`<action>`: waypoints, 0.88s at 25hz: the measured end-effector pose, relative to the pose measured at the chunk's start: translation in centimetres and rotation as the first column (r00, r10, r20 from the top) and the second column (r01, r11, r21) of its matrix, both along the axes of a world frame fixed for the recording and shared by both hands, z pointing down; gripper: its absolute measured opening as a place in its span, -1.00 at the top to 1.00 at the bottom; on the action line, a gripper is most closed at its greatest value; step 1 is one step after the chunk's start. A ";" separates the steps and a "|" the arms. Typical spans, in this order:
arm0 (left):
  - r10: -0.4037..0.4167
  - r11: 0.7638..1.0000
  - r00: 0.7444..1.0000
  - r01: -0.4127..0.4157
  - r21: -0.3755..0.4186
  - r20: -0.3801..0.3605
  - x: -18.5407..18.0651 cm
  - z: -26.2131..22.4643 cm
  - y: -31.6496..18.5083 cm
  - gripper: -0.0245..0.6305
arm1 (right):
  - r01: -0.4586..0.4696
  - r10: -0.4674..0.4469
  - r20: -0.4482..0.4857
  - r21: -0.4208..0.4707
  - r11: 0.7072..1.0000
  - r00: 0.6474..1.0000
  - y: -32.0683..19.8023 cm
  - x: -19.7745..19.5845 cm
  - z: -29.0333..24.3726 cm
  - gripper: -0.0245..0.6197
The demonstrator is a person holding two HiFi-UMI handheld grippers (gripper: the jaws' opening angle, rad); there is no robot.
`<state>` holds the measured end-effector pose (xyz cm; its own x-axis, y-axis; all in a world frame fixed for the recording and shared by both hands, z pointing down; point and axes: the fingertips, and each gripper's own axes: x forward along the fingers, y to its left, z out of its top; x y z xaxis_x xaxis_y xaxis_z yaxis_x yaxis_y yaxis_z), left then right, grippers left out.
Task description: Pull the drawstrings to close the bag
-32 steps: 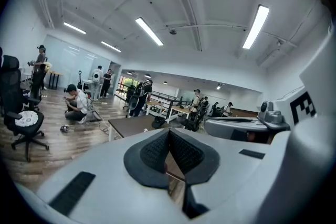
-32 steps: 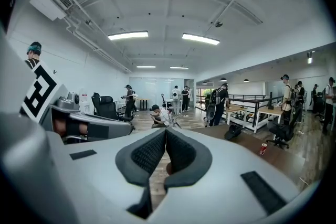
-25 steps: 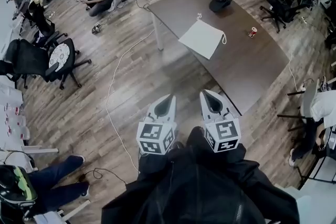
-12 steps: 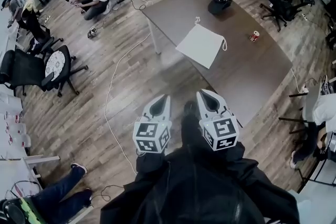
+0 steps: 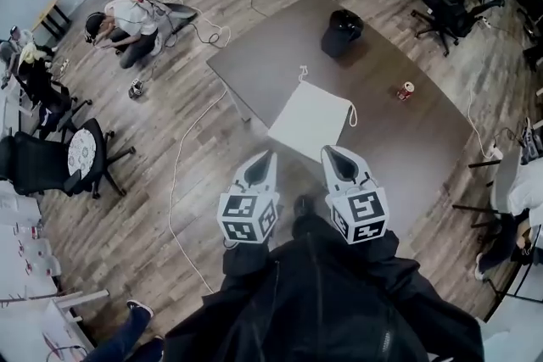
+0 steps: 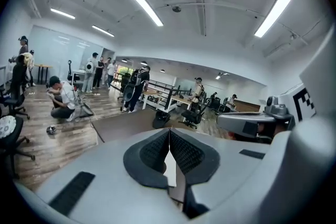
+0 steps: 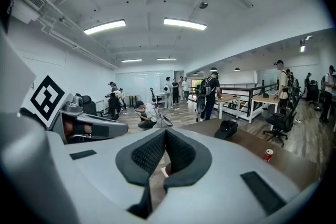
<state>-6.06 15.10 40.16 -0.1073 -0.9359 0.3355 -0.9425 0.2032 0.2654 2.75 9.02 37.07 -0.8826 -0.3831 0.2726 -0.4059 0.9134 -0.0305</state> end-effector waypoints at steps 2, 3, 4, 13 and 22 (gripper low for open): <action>0.026 1.000 1.000 -0.026 -0.003 0.004 -0.6 -0.3 -3.5 0.82 | -0.023 0.023 0.000 -0.004 1.000 1.000 -3.3 -0.6 -0.2 0.85; 0.035 0.999 0.999 -0.035 -0.007 0.004 -1.0 -0.3 -5.1 0.82 | -0.032 0.032 -0.001 -0.005 0.999 0.999 -4.8 -0.9 -0.3 0.85; 0.043 0.999 0.999 -0.043 -0.013 0.003 -1.3 -0.2 -6.6 0.82 | -0.041 0.041 -0.003 -0.008 0.999 0.999 -6.2 -1.2 -0.3 0.85; 0.100 0.992 0.994 -0.102 -0.071 -0.032 -2.5 1.8 -15.0 0.82 | -0.115 0.112 -0.057 -0.055 0.992 0.992 -14.1 -1.5 1.5 0.85; 0.150 0.980 0.988 -0.154 -0.126 -0.038 -5.5 4.2 -20.2 0.82 | -0.252 0.242 -0.112 -0.082 0.964 0.964 -19.2 -0.5 3.8 0.85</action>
